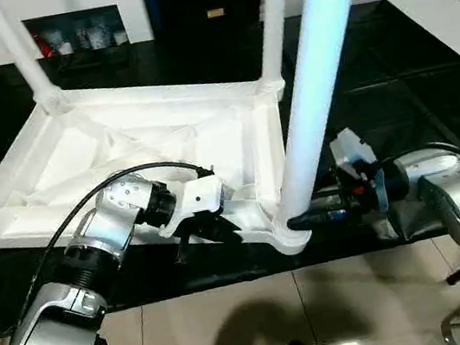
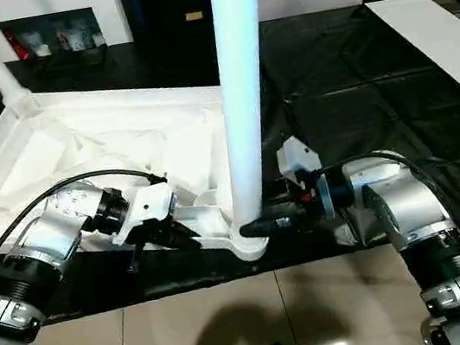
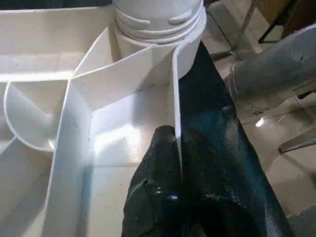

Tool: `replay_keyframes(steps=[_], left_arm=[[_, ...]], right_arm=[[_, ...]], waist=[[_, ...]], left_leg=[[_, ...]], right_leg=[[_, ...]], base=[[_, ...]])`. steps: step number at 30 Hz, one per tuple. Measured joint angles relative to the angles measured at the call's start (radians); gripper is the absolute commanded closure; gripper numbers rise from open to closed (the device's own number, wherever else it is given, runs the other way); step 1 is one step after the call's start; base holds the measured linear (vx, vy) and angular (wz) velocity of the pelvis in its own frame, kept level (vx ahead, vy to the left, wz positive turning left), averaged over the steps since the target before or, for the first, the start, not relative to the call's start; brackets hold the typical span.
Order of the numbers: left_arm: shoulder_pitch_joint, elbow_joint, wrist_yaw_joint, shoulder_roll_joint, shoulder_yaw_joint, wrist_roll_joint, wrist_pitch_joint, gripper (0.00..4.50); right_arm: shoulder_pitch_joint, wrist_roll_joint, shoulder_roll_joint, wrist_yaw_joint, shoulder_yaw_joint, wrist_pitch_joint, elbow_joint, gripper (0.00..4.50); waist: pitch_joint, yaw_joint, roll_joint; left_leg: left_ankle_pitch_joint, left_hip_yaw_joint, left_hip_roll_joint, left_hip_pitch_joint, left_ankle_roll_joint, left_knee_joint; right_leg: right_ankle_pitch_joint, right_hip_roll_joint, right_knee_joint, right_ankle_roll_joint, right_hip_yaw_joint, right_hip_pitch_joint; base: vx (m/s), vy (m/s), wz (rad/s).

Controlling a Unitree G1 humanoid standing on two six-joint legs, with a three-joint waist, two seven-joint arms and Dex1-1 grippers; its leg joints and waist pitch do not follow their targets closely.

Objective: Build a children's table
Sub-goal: Rotate leg to tighten

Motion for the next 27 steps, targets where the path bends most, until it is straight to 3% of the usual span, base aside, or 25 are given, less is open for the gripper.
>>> replay_keyframes(steps=[6, 12, 18, 27], left_arm=[[0.000, 0.002, -0.001, 0.001, -0.002, 0.000, -0.010, 4.50], [0.000, 0.002, -0.005, 0.001, -0.001, -0.001, -0.010, 4.50], [-0.005, 0.004, 0.039, -0.003, 0.019, -0.001, 0.084, 4.50], [-0.056, 0.034, 0.337, -0.104, 0.095, 0.035, 0.378, 4.50]], right_arm=[[0.000, 0.004, 0.000, 0.017, 0.003, 0.023, 0.000, 2.36], [-0.001, 0.014, -0.001, 0.018, 0.003, 0.057, -0.004, 2.50], [0.007, 0.015, 0.044, -0.100, -0.013, 0.130, -0.045, 2.51], [-0.021, -0.089, 0.258, -0.627, -0.136, 0.276, -0.060, 2.51]], waist=[[0.000, 0.002, -0.001], [0.000, 0.003, -0.001], [0.000, -0.003, -0.001], [0.000, -0.075, -0.002]], left_leg=[[0.000, 0.000, 0.000, -0.001, 0.000, 0.002], [0.000, 0.000, 0.000, -0.001, 0.000, 0.002], [0.003, 0.001, 0.000, 0.002, -0.005, 0.003], [0.006, 0.000, -0.001, 0.002, -0.011, 0.004]], right_leg=[[-0.001, 0.000, 0.002, 0.000, 0.000, 0.000], [-0.001, 0.000, 0.003, 0.001, 0.000, 0.000], [-0.001, 0.000, 0.007, 0.000, 0.001, 0.001], [0.000, 0.001, 0.001, 0.001, -0.002, 0.003]], base=[[0.000, 0.000, 0.00], [0.000, 0.000, 0.00], [0.000, 0.000, 0.00], [0.000, 0.000, 0.00]])
